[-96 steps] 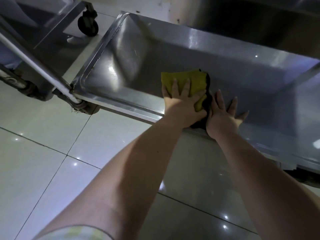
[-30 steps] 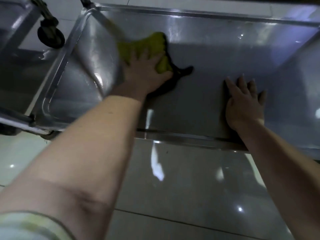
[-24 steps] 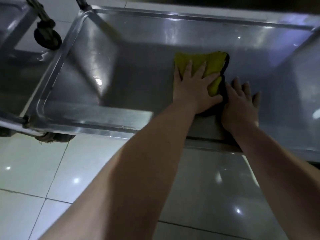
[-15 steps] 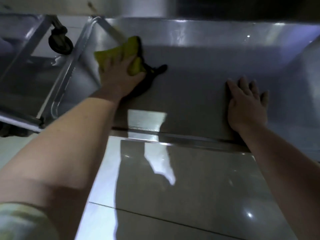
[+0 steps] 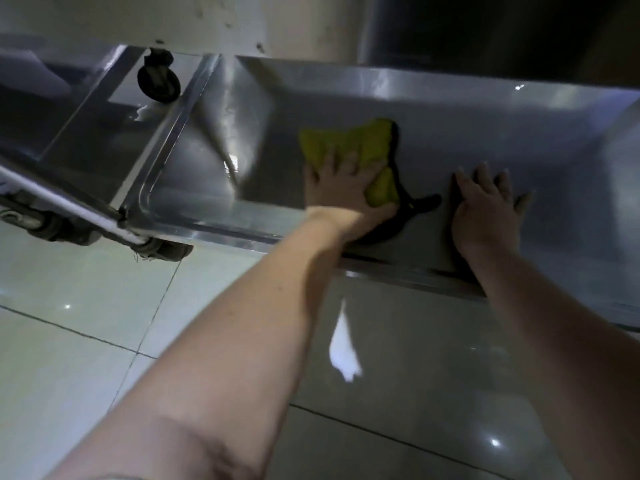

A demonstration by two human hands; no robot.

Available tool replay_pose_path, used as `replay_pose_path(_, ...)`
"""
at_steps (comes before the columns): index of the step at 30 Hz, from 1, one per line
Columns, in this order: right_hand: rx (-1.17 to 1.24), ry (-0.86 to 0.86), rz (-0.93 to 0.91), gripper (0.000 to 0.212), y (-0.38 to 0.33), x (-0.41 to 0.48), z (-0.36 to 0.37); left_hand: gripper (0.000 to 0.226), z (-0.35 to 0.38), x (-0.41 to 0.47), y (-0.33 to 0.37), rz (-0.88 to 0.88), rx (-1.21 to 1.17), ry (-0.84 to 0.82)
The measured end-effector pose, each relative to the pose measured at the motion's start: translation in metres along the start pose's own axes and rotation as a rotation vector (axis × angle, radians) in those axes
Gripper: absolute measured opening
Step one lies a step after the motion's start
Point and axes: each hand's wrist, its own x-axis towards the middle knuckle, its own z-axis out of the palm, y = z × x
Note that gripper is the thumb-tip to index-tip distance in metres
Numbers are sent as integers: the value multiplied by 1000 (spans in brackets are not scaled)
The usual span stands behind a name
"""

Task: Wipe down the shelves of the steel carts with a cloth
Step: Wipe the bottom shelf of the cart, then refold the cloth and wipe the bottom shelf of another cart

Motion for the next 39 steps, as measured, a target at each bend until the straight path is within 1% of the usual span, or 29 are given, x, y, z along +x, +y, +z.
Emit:
replay_pose_path(1, 62, 6, -10, 52, 4, 1, 2, 81, 7, -12, 28, 66, -10, -14)
replay_pose_path(2, 181, 15, -1, 49, 7, 1, 1, 81, 14, -26, 53, 131, -26, -27)
replay_pose_path(4, 573, 11, 84, 39, 13, -5, -11, 79, 23, -52, 81, 210, -63, -43)
replay_pose_path(5, 781, -25, 146, 33, 16, -8, -20, 78, 26, -62, 86, 214, -76, -39)
replay_pose_path(6, 914, -89, 212, 29, 17, -12, -26, 77, 28, -71, 89, 203, -81, -32)
replay_pose_path(7, 982, -160, 231, 22, 19, -15, -32, 77, 30, -81, 90, 189, -80, -25)
replay_pose_path(8, 943, -231, 215, 13, 18, -19, -39, 77, 29, -90, 92, 177, -81, -25)
replay_pose_path(9, 861, -301, 180, 17, 17, -22, -43, 77, 28, -98, 93, 179, -85, -38)
replay_pose_path(10, 725, -379, 132, 34, 15, -26, -44, 74, 26, -104, 94, 194, -95, -64)
replay_pose_path(11, 592, -421, 78, 51, 14, -30, -44, 67, 21, -107, 97, 229, -117, -60)
replay_pose_path(12, 490, -403, 43, 62, 10, -37, -44, 57, 18, -108, 100, 277, -199, -3)
replay_pose_path(13, 445, -353, 29, 63, 6, -43, -45, 47, 12, -107, 101, 295, -352, 79)
replay_pose_path(14, 442, -293, 34, 52, 2, -48, -46, 39, 6, -104, 99, 215, -597, 118)
replay_pose_path(15, 443, -249, 44, 38, 0, -53, -50, 32, -3, -102, 94, 67, -839, 93)
replay_pose_path(16, 449, -234, 38, 28, -3, -58, -56, 28, -10, -102, 89, -82, -976, 69)
replay_pose_path(17, 475, -241, 31, 22, -5, -65, -65, 24, -17, -108, 84, -190, -1017, 62)
replay_pose_path(18, 525, -248, 34, 20, -7, -72, -74, 23, -25, -115, 81, -242, -961, 81)
replay_pose_path(20, 638, -256, 2, 21, -14, -91, -102, 32, -40, -139, 77, -294, -885, 83)
replay_pose_path(23, 715, -330, -33, 28, -27, -129, -152, 51, -73, -183, 74, -334, -950, 28)
replay_pose_path(25, 764, -347, -24, 35, -35, -151, -190, 63, -107, -209, 71, -373, -930, -22)
replay_pose_path(28, 809, -358, -66, 36, -53, -178, -261, 76, -176, -239, 72, -414, -909, 24)
replay_pose_path(29, 816, -379, -73, 36, -60, -186, -287, 76, -200, -249, 72, -415, -926, 46)
replay_pose_path(31, 832, -431, -65, 39, -73, -203, -342, 67, -251, -271, 76, -357, -955, 55)
replay_pose_path(33, 862, -475, -37, 42, -86, -219, -400, 52, -307, -294, 81, -349, -1003, 40)
replay_pose_path(35, 912, -478, -35, 39, -97, -235, -459, 33, -368, -315, 88, -373, -1053, 68)
replay_pose_path(36, 954, -473, -34, 37, -102, -242, -490, 29, -399, -323, 93, -382, -1097, 85)
replay_pose_path(39, 1040, -432, -9, 31, -116, -258, -583, 34, -495, -342, 104, -408, -1273, 114)
